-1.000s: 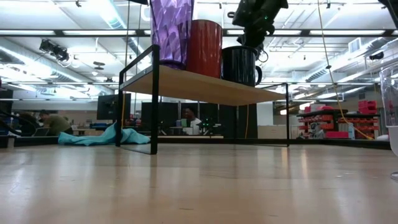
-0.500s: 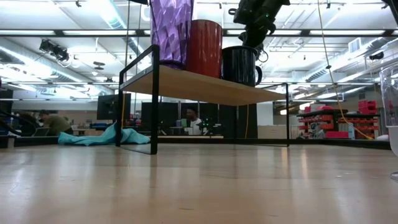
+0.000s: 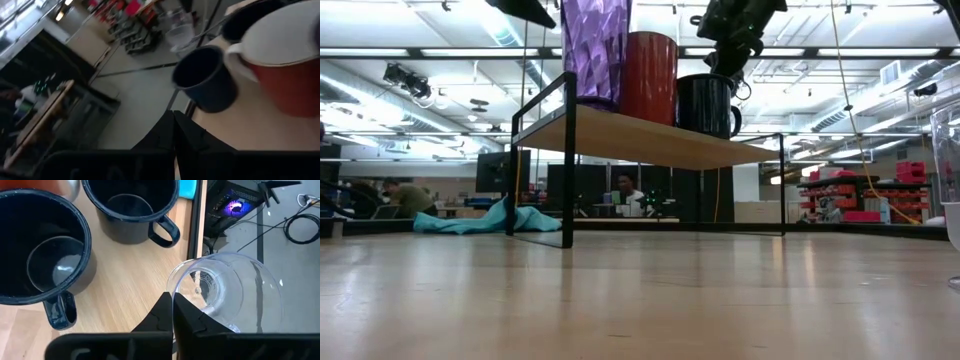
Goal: Stack small to large cups/mugs on shelf
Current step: Put the left transparent mug on the shelf
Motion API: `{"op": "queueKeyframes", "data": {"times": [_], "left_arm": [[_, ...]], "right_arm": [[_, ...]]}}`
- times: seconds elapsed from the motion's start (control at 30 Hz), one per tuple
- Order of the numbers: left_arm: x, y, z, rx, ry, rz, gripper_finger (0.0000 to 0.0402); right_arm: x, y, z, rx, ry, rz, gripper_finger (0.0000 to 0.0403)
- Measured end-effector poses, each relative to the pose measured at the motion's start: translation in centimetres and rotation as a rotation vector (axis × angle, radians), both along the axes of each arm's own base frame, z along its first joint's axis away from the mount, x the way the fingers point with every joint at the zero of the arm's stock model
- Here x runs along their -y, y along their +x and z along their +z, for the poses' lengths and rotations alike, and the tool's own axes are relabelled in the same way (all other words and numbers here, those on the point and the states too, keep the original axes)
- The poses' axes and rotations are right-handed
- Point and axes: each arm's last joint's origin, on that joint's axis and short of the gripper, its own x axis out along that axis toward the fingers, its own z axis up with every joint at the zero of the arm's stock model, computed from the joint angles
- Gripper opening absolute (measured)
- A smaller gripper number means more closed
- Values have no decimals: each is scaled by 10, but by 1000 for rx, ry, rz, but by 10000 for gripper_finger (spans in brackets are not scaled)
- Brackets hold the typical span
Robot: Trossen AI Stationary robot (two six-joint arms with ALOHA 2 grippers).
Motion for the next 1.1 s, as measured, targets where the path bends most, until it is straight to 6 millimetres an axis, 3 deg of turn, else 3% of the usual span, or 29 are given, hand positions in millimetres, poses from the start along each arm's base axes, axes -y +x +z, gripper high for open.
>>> {"op": "queueKeyframes", "data": {"times": [0.27,0.57,0.9,1.1], "left_arm": [[-31,-4,0,97,-81,184,29],[-56,-2,-8,116,-192,213,9],[-64,10,-18,71,-208,215,31],[-64,10,-18,69,-207,214,18]], "right_arm": [[0,-1,-1,22,42,20,4],[-1,-3,-8,-14,99,12,4],[-3,-3,-10,-26,132,6,4],[-3,-3,-10,-25,146,-5,6]]}}
